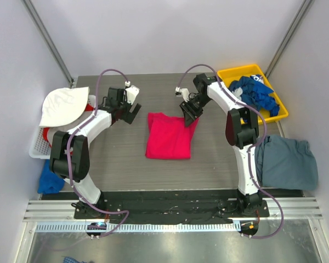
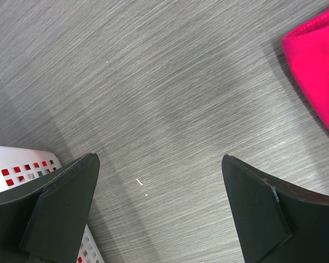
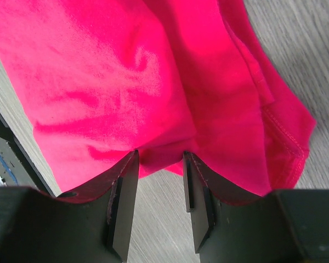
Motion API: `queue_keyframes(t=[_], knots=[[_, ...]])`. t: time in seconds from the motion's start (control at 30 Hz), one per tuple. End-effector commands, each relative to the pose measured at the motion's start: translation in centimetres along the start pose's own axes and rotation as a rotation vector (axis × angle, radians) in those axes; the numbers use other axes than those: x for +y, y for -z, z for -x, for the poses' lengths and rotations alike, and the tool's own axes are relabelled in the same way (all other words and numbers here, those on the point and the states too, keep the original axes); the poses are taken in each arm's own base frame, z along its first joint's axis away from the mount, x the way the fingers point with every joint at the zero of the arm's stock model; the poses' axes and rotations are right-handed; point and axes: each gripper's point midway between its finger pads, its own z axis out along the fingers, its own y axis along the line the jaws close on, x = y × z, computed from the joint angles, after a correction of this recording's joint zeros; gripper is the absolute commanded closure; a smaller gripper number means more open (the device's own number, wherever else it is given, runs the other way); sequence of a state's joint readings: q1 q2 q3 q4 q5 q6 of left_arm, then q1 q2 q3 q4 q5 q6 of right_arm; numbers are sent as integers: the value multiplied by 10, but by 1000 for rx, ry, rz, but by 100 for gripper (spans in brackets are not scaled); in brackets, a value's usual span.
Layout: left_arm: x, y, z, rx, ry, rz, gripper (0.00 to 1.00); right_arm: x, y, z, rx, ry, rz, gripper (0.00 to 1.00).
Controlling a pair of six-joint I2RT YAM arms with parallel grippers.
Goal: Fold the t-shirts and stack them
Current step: Fold the tshirt
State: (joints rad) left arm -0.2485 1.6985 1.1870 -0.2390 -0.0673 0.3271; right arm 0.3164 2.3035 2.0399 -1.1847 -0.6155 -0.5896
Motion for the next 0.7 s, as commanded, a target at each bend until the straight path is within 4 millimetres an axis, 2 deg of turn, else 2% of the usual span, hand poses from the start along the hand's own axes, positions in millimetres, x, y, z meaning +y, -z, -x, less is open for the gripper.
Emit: queue_keyframes(t=[0.0,0.23,0.67], knots=[[-3,1,2,-13,-18,-14,0,4,9,13,-36,46,11,54],[-1,2,5,-19,-19,-9,0,0,16,17,-32,65,-23,54],[-1,3,3,-17,-30,-7,0,-15,8,7,11,57,-59,53]])
